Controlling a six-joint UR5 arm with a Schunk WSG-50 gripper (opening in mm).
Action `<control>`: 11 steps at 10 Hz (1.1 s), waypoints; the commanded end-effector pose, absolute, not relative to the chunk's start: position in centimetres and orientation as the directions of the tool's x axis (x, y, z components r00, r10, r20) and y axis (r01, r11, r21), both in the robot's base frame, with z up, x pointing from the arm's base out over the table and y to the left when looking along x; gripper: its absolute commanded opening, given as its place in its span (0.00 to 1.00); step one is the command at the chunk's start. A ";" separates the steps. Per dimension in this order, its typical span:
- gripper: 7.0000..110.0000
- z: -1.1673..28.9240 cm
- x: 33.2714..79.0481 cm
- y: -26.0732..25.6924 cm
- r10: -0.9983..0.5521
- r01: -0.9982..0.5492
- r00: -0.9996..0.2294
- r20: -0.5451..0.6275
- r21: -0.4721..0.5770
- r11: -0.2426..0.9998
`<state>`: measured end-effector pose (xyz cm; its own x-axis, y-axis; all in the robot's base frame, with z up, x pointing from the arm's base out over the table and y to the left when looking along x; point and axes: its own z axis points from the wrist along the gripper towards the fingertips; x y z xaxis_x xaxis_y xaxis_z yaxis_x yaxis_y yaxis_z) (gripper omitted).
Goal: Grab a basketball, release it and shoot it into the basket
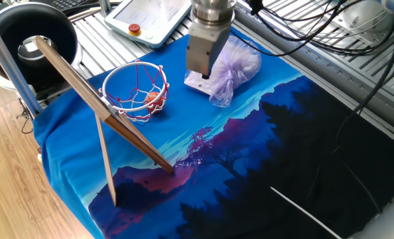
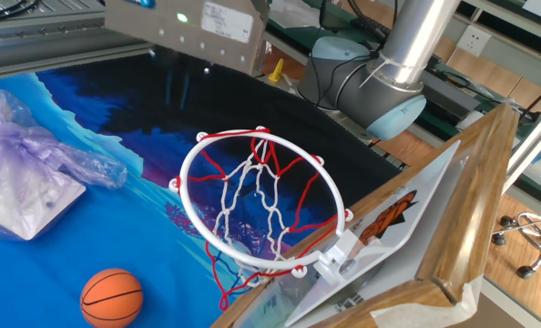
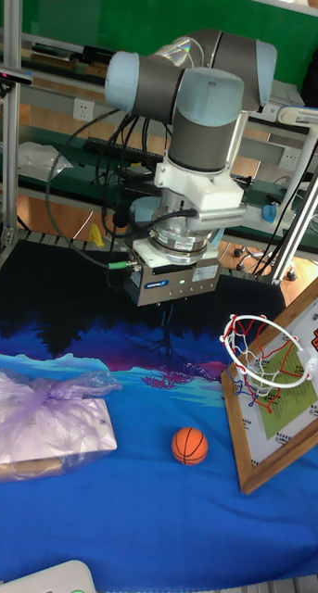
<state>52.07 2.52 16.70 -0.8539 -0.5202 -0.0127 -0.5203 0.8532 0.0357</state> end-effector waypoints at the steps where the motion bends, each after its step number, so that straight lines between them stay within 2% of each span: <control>1: 0.00 18.0 52.6 5.2 -0.633 -0.642 -0.767 -0.107 0.116 0.758; 6: 0.00 21.1 49.4 1.7 -0.627 -0.630 -0.776 -0.063 0.113 0.768; 8: 0.00 23.1 47.1 0.0 -0.589 -0.589 -0.808 -0.015 0.051 0.807; 11: 0.00 25.9 43.7 2.1 -0.583 -0.586 -0.810 -0.062 0.133 0.799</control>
